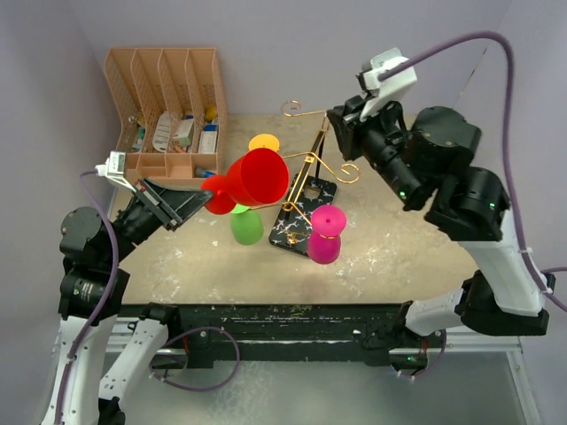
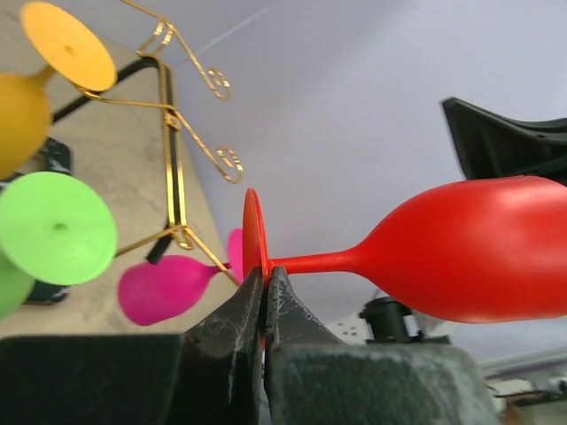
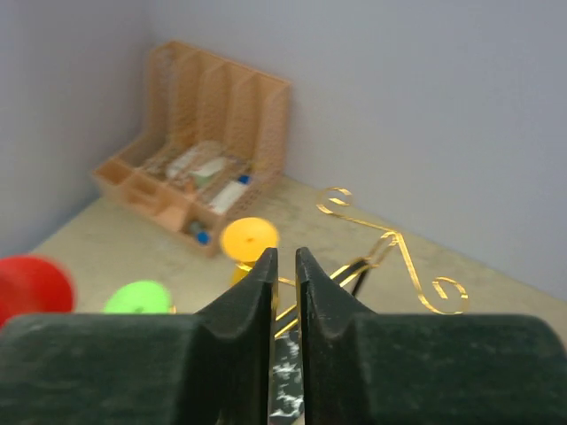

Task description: Take the wine glass off the wine glass rack

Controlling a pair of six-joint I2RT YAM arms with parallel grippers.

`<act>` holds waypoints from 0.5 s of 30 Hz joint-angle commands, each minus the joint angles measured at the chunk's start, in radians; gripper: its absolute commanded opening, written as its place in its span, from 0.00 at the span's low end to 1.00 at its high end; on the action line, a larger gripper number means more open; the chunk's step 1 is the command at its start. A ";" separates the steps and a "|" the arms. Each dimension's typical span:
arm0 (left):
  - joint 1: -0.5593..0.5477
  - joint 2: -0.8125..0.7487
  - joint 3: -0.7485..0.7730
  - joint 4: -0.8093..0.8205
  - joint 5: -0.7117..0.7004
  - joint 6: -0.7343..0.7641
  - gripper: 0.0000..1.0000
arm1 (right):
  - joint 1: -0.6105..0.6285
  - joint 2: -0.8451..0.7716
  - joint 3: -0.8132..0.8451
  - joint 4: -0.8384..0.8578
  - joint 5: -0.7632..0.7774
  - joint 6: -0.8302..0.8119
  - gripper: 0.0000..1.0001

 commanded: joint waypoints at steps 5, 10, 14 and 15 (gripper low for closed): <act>-0.003 0.010 0.145 -0.222 -0.148 0.322 0.00 | 0.005 -0.089 0.056 -0.235 -0.518 0.382 0.28; -0.003 0.034 0.168 -0.225 -0.114 0.377 0.00 | 0.005 -0.062 0.028 -0.237 -0.719 0.411 0.59; -0.003 0.044 0.174 -0.200 -0.082 0.384 0.00 | 0.005 -0.034 0.014 -0.229 -0.725 0.399 0.60; -0.003 0.047 0.178 -0.198 -0.078 0.387 0.00 | 0.004 -0.024 0.016 -0.231 -0.727 0.396 0.60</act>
